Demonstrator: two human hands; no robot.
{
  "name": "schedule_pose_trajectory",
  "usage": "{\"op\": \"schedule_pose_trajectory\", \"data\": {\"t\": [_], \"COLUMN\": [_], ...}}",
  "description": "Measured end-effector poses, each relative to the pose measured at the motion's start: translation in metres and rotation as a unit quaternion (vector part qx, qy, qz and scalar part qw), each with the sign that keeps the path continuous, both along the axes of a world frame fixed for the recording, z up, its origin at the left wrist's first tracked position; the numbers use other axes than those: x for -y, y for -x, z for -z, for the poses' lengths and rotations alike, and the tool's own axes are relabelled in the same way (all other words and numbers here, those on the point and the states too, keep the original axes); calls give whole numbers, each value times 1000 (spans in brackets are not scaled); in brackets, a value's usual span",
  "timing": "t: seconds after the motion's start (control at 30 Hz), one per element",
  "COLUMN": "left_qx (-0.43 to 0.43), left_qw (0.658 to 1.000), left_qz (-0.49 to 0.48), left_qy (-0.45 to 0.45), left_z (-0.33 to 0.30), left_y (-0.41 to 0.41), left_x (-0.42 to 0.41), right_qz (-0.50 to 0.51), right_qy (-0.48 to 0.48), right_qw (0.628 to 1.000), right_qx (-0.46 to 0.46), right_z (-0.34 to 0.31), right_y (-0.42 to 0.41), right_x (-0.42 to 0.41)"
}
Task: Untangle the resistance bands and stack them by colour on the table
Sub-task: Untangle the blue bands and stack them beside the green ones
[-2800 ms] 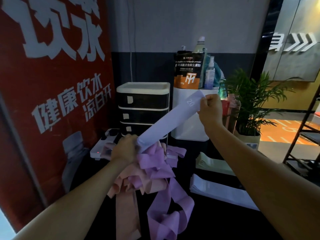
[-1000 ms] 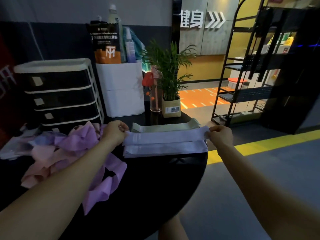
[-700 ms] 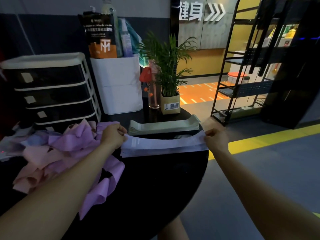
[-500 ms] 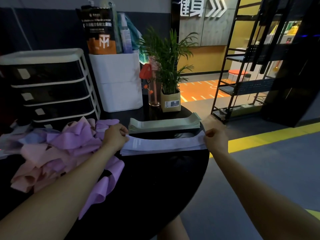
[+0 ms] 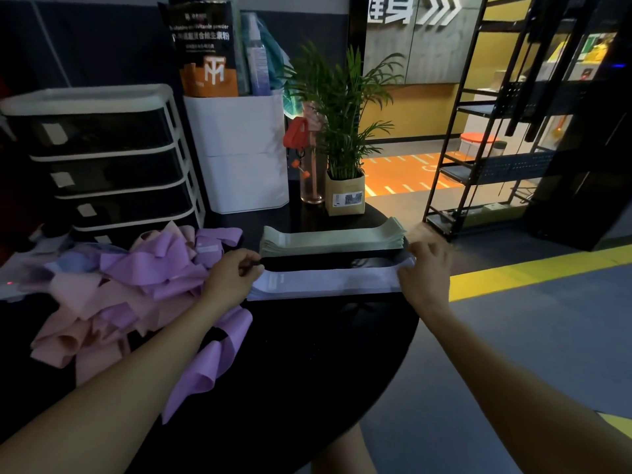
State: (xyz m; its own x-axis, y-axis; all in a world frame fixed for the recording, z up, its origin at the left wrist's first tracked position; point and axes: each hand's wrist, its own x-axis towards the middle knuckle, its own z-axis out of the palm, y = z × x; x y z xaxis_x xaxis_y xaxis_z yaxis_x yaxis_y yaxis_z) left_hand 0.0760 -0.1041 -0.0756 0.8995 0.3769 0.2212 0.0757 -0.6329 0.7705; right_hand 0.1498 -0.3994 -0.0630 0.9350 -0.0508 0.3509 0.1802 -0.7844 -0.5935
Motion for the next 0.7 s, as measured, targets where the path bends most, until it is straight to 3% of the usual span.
{"op": "schedule_pose_trajectory", "data": {"t": [0.27,0.43,0.7], "left_qx": [-17,-9,18], "left_qw": [997,995,994], "left_qz": [70,81,73], "left_qy": [-30,-60,-85], "left_z": [13,21,27], "left_y": [17,21,22], "left_x": [0,5,4], "right_qz": [-260,-263,-253], "right_qy": [125,174,168], "right_qw": [958,949,952], "right_qx": [-1,10,35], "right_z": [9,26,38], "right_y": [26,29,27], "right_x": [-62,-76,-76]}}
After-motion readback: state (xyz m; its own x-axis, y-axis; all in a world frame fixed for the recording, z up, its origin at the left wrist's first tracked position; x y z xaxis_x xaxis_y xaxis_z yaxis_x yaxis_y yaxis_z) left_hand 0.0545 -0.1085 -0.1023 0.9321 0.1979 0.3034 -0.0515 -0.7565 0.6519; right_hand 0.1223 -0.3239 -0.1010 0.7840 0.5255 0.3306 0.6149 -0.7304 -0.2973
